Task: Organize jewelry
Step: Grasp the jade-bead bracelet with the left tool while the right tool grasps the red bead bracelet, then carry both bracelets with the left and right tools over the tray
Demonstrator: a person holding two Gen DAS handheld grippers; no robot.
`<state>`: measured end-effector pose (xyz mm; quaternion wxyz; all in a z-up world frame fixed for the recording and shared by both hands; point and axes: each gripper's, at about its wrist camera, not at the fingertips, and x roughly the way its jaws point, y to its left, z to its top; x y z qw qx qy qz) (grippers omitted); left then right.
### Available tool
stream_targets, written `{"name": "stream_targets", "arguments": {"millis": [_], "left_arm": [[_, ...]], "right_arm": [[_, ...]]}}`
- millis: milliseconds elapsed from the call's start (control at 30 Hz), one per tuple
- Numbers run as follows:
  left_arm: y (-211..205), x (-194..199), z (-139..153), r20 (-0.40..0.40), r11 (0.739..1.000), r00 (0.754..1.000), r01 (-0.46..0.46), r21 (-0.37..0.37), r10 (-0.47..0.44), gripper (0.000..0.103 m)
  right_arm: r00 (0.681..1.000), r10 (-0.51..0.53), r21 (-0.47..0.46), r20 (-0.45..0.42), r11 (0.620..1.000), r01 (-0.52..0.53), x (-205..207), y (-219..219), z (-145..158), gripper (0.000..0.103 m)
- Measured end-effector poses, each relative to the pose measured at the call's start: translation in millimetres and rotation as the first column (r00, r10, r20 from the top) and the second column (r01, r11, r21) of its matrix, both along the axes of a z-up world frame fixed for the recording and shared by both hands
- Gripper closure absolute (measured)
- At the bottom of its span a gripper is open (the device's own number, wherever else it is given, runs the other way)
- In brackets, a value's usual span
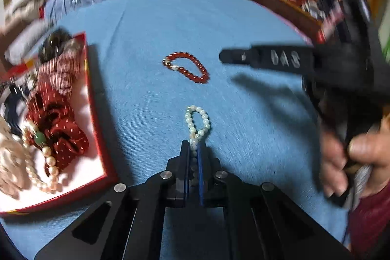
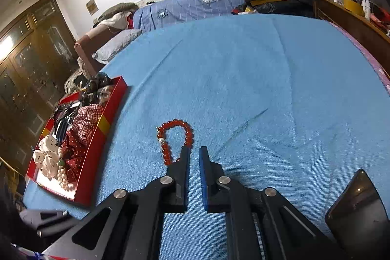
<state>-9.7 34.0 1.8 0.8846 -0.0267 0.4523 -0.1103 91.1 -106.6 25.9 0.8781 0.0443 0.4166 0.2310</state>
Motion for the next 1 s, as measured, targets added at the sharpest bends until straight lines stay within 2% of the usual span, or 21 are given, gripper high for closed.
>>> {"name": "stream_targets", "arguments": {"millis": [67,200,267,333,367,400,433,500,567,633,767,1000], "left_arm": [[9,2,1,-0.001,0.999,0.999,-0.032,-0.019,0.032,0.098],[12,0,3,0.004,0.999,0.999,-0.039,-0.026,0.039,0.098],[14,0,2,0.0,0.999,0.999,-0.04,-0.025,0.04,0.098],[15,0,2,-0.003,0.999,0.999,-0.04,-0.028,0.04,0.098],[15,-1,3,-0.003,0.999,0.999,-0.038,-0.027,0.038,0.098],[15,0,4,-0.004,0.999,0.999,-0.038,-0.026,0.038,0.098],[15,0,4,-0.003,0.999,0.999,-0.038,-0.024,0.038,0.098],[17,0,3,-0.002,0.999,0.999,-0.036,-0.028,0.036,0.098],[19,0,6,0.013,0.998,0.999,-0.043,-0.044,0.043,0.098],[22,0,10,0.04,0.998,0.998,-0.052,-0.046,0.054,0.098],[23,0,16,0.055,0.997,0.997,-0.052,-0.053,0.055,0.098],[29,7,25,0.071,0.997,0.996,-0.057,-0.058,0.061,0.098]], "right_arm": [[0.999,0.015,-0.02,-0.033,1.0,-0.016,5,8,-6,0.072],[0.996,0.057,-0.108,-0.063,0.992,-0.064,15,38,-15,0.068],[0.997,0.06,-0.171,-0.04,0.983,-0.066,19,52,-17,0.059],[0.997,0.075,-0.256,-0.012,0.964,-0.075,20,67,-19,0.059],[0.997,0.08,-0.29,0.012,0.954,-0.073,18,72,-19,0.063],[0.996,0.087,-0.296,0.021,0.952,-0.077,17,74,-18,0.072],[0.996,0.093,-0.284,0.017,0.955,-0.084,16,74,-18,0.089],[0.997,0.062,-0.315,0.041,0.948,-0.046,14,71,-16,0.09],[0.999,0.027,-0.257,0.019,0.966,-0.021,17,58,-16,0.091],[1.0,0.002,-0.169,-0.005,0.986,-0.003,19,39,-10,0.103],[1.0,-0.014,-0.088,0.006,0.996,0.014,10,19,1,0.103],[1.0,-0.014,-0.042,0.002,0.999,0.014,7,8,3,0.103]]}}
